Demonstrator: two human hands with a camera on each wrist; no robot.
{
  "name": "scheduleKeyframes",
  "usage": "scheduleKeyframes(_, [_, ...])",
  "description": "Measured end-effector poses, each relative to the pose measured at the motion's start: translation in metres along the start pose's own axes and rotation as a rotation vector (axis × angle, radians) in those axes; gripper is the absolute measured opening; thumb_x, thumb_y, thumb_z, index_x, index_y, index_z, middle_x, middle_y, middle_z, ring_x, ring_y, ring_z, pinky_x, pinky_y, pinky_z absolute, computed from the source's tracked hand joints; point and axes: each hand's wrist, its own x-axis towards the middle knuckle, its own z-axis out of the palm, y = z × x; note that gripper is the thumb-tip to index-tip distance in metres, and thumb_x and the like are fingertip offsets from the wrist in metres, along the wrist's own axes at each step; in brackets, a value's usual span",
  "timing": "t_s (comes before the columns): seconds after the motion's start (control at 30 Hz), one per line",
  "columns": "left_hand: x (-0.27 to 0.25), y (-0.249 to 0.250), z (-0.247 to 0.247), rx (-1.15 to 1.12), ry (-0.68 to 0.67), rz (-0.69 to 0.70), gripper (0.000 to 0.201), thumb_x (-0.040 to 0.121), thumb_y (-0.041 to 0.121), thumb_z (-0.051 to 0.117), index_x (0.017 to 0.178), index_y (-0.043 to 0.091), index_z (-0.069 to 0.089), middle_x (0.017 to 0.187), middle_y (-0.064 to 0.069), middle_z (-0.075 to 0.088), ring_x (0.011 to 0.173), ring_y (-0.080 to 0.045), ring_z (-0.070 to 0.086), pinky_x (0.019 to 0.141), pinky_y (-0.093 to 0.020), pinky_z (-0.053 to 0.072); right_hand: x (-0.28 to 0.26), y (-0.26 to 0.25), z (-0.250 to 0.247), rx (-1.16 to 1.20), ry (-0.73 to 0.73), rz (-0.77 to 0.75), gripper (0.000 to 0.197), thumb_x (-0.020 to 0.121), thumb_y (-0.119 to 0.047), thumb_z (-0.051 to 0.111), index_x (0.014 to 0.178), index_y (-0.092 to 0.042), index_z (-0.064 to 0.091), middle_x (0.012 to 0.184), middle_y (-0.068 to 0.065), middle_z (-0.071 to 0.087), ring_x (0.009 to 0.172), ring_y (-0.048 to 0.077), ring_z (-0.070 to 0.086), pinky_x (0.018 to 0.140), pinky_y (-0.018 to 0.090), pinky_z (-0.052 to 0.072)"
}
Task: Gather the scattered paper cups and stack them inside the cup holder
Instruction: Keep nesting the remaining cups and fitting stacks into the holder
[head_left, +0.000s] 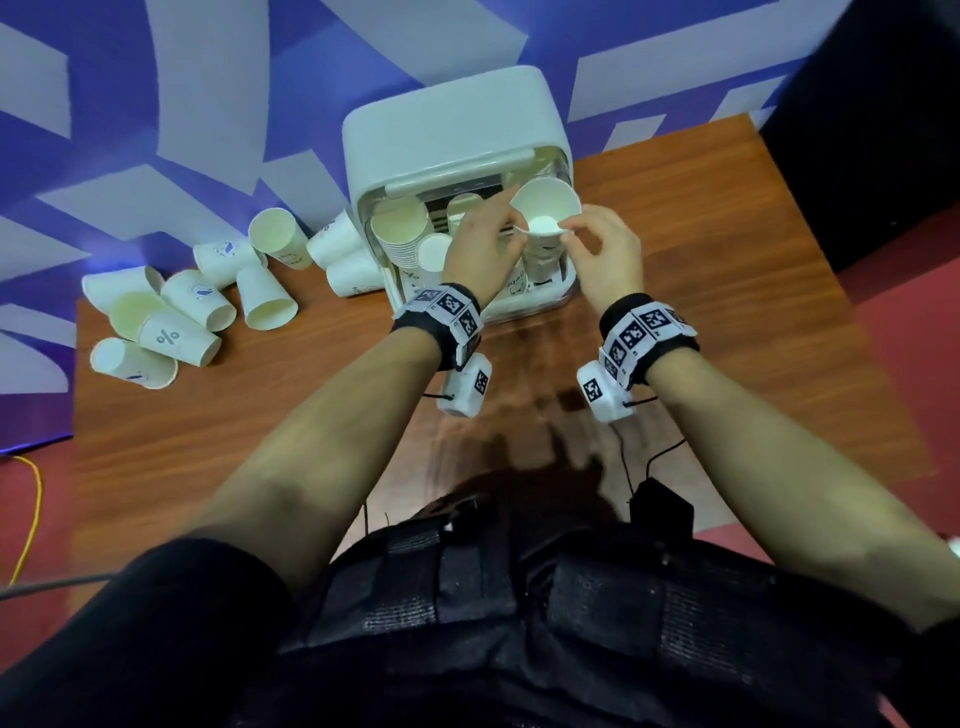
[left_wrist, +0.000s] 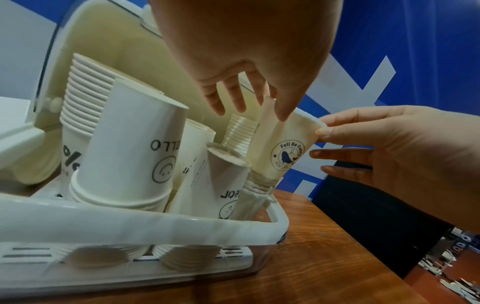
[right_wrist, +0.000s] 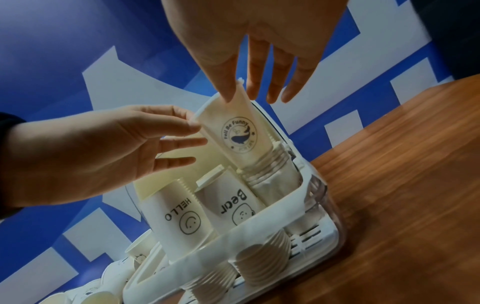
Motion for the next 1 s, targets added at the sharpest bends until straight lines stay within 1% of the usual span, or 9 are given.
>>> scheduleKeyframes(0.07, [0.005,-0.004,0.005,0.006,-0.003,-0.013,0.023,0.084,0.018,0.055,0.104,0.007,0.062,0.122,0.000,0.063,0.110,-0.019,0.056,0.092,-0.037,0.046,0.003,0.003,0.000,-0.005,0.008,0.001,0.014,0.087,-0.009,0.060,0.097,-0.009,0.070,0.116,0.007,0.062,0.109,0.019,0.055,0.092,0.011,0.034])
scheduleKeyframes(0.2, [0.016,-0.010,0.012,0.024,0.029,-0.028,0.025,0.086,0.019,0.056,0.110,0.014,0.062,0.111,0.002,0.065,0.106,-0.019,0.056,0.094,-0.039,0.044,0.014,0.009,-0.001,0.006,0.034,-0.001,0.015,0.087,-0.011,0.060,0.098,-0.010,0.070,0.116,0.006,0.062,0.109,0.017,0.056,0.092,0.009,0.036])
scheduleKeyframes(0.37, [0.016,-0.017,0.014,-0.035,0.078,-0.029,0.010,0.088,0.018,0.057,0.096,0.013,0.061,0.132,0.004,0.057,0.121,-0.016,0.051,0.097,-0.027,0.041,0.017,0.011,0.003,0.035,0.044,-0.055,0.016,0.087,-0.009,0.061,0.099,-0.005,0.070,0.115,0.004,0.061,0.106,0.014,0.056,0.091,0.006,0.037])
scheduleKeyframes(0.5, [0.015,-0.015,0.013,-0.046,0.082,-0.034,0.014,0.090,0.016,0.056,0.100,0.008,0.061,0.135,0.012,0.050,0.125,-0.013,0.048,0.093,-0.017,0.037,0.019,0.017,0.010,0.034,0.044,-0.090,0.016,0.087,-0.011,0.060,0.098,-0.006,0.070,0.118,0.011,0.063,0.112,0.020,0.058,0.098,0.021,0.043])
scheduleKeyframes(0.57, [0.015,-0.019,0.013,0.016,0.035,-0.012,0.021,0.089,0.014,0.055,0.107,0.005,0.060,0.135,0.007,0.053,0.121,-0.017,0.051,0.092,-0.025,0.043,0.020,0.025,0.014,0.009,-0.001,-0.053,0.017,0.087,-0.012,0.060,0.099,-0.006,0.070,0.120,0.011,0.062,0.113,0.022,0.058,0.100,0.029,0.045])
scheduleKeyframes(0.67, [0.015,-0.028,0.018,0.146,-0.054,-0.005,0.017,0.087,0.014,0.053,0.102,0.009,0.060,0.142,0.002,0.049,0.122,-0.023,0.051,0.092,-0.033,0.046,0.018,0.032,0.016,-0.046,-0.060,0.005,0.019,0.087,-0.011,0.059,0.102,-0.009,0.070,0.123,0.008,0.061,0.115,0.022,0.056,0.102,0.034,0.043])
scheduleKeyframes(0.8, [0.014,-0.032,0.023,0.351,-0.141,0.055,0.029,0.089,0.010,0.051,0.115,0.005,0.062,0.149,-0.004,0.041,0.134,-0.028,0.040,0.107,-0.034,0.034,0.016,0.037,0.017,-0.169,-0.109,0.035,0.020,0.091,-0.015,0.058,0.106,-0.010,0.070,0.124,0.007,0.060,0.119,0.026,0.049,0.097,0.018,0.029])
scheduleKeyframes(0.9, [0.010,-0.033,0.026,0.493,-0.251,0.097,0.037,0.095,0.017,0.046,0.130,0.006,0.055,0.153,-0.008,0.034,0.142,-0.026,0.030,0.118,-0.039,0.016,0.016,0.040,0.019,-0.222,-0.155,0.059,0.025,0.094,-0.018,0.056,0.113,-0.009,0.068,0.131,0.008,0.056,0.123,0.026,0.044,0.098,0.018,0.025])
scheduleKeyframes(1.0, [0.007,-0.034,0.026,0.569,-0.347,0.074,0.044,0.100,0.028,0.039,0.141,0.010,0.042,0.158,-0.007,0.024,0.146,-0.022,0.018,0.119,-0.040,0.006,0.015,0.041,0.023,-0.268,-0.197,0.053,0.031,0.096,-0.020,0.052,0.125,-0.011,0.062,0.139,0.007,0.050,0.131,0.026,0.037,0.106,0.023,0.023])
